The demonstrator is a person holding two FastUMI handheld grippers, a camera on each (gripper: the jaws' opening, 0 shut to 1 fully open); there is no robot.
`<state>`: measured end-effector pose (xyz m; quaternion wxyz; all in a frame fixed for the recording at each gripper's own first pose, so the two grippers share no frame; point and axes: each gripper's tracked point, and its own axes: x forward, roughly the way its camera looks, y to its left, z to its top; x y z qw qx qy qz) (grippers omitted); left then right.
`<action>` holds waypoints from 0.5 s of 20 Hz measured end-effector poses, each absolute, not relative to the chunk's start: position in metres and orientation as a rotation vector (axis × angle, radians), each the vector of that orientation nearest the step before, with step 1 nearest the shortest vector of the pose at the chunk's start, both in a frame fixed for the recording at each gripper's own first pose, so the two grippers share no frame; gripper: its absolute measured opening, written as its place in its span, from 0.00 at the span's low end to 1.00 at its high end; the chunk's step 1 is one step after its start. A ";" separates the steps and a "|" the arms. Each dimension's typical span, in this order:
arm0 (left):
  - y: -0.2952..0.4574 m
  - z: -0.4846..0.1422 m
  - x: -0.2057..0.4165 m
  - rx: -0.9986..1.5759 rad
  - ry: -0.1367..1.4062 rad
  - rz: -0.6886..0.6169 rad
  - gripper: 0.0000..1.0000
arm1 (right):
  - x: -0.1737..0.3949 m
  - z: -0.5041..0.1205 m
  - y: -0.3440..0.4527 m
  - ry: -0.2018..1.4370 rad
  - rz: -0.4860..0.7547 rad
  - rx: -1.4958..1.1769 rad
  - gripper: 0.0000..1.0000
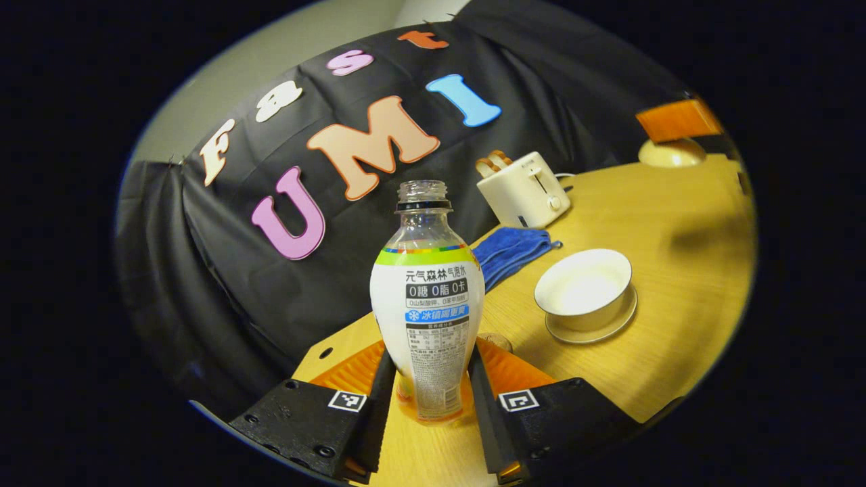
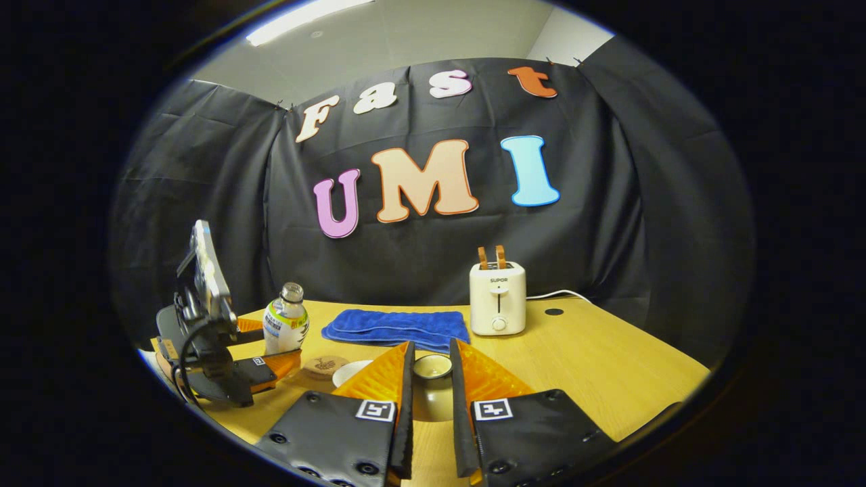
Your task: Open the teacup lid with one hand, grasp the water bottle and pour water into the teacup with the other hand; after pouring, place the water bottle on the coaster and then close the teacup lid.
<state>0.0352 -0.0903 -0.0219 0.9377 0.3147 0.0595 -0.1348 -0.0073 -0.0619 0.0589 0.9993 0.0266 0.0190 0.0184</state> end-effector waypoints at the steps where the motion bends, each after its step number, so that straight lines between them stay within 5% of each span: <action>1: -0.090 -0.026 0.036 0.678 0.130 -0.272 0.56 | -0.008 0.061 -0.067 0.036 0.027 0.055 0.29; 10: -0.092 -0.038 0.039 1.043 0.109 -0.256 0.54 | -0.008 0.068 -0.090 0.021 -0.006 0.080 0.29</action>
